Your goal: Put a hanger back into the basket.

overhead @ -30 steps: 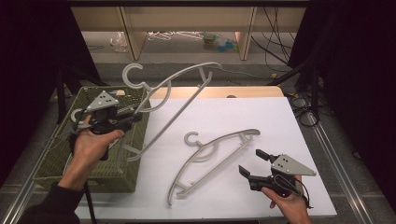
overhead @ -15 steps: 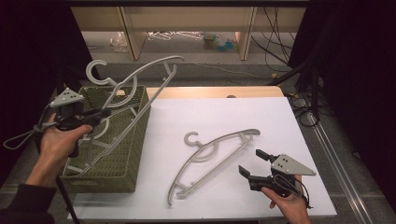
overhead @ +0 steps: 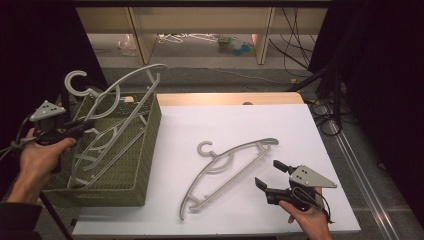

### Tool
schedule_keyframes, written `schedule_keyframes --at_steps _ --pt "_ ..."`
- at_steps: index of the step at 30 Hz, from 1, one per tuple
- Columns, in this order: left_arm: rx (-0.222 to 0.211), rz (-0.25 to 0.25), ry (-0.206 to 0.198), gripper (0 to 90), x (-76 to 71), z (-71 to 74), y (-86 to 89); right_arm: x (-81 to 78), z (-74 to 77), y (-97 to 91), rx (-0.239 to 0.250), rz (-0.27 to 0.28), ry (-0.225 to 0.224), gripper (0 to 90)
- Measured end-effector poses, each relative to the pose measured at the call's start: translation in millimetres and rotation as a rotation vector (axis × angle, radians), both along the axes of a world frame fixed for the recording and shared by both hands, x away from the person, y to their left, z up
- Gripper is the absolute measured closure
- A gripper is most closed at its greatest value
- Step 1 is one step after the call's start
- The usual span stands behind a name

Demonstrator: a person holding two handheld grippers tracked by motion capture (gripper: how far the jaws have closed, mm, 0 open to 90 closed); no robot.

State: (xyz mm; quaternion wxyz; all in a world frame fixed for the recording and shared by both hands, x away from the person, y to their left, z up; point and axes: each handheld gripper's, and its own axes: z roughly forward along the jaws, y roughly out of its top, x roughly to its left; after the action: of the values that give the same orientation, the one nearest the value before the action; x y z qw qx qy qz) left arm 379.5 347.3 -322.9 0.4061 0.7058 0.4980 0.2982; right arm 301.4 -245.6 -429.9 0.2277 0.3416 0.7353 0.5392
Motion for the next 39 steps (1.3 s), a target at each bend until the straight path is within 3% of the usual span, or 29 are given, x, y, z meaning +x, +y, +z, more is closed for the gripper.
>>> schedule_keyframes --at_steps 2,9,17,22,27,31,34,39 --pt "0.019 0.002 -0.003 81.1 1.5 -1.6 5.4 0.5 -0.7 1.3 0.021 0.009 -0.007 17.4" --pt "0.075 0.006 0.027 81.1 6.5 -9.8 17.6 0.7 -0.7 0.2 0.005 0.005 -0.001 17.4" --pt "0.13 0.011 0.03 81.1 6.9 -18.3 29.1 0.2 -0.1 -0.3 0.001 -0.001 -0.003 17.4" --pt "0.18 0.006 0.059 81.1 8.0 -22.2 35.6 0.5 -0.5 0.2 0.005 -0.001 -0.005 17.4" --pt "0.19 0.023 0.086 81.1 7.7 -29.2 41.9 0.6 -0.5 0.0 0.006 -0.002 -0.005 17.4" --pt "0.233 -0.002 0.129 81.1 5.9 -32.1 45.9 1.3 -1.7 1.0 0.019 0.006 0.0 17.4" --pt "0.229 -0.008 0.142 81.0 6.5 -35.9 46.1 1.6 -1.0 0.6 0.001 -0.002 -0.017 17.4" --pt "0.247 -0.005 0.184 81.0 11.2 -41.7 44.3 0.6 -0.6 0.0 0.002 0.001 0.001 17.4"
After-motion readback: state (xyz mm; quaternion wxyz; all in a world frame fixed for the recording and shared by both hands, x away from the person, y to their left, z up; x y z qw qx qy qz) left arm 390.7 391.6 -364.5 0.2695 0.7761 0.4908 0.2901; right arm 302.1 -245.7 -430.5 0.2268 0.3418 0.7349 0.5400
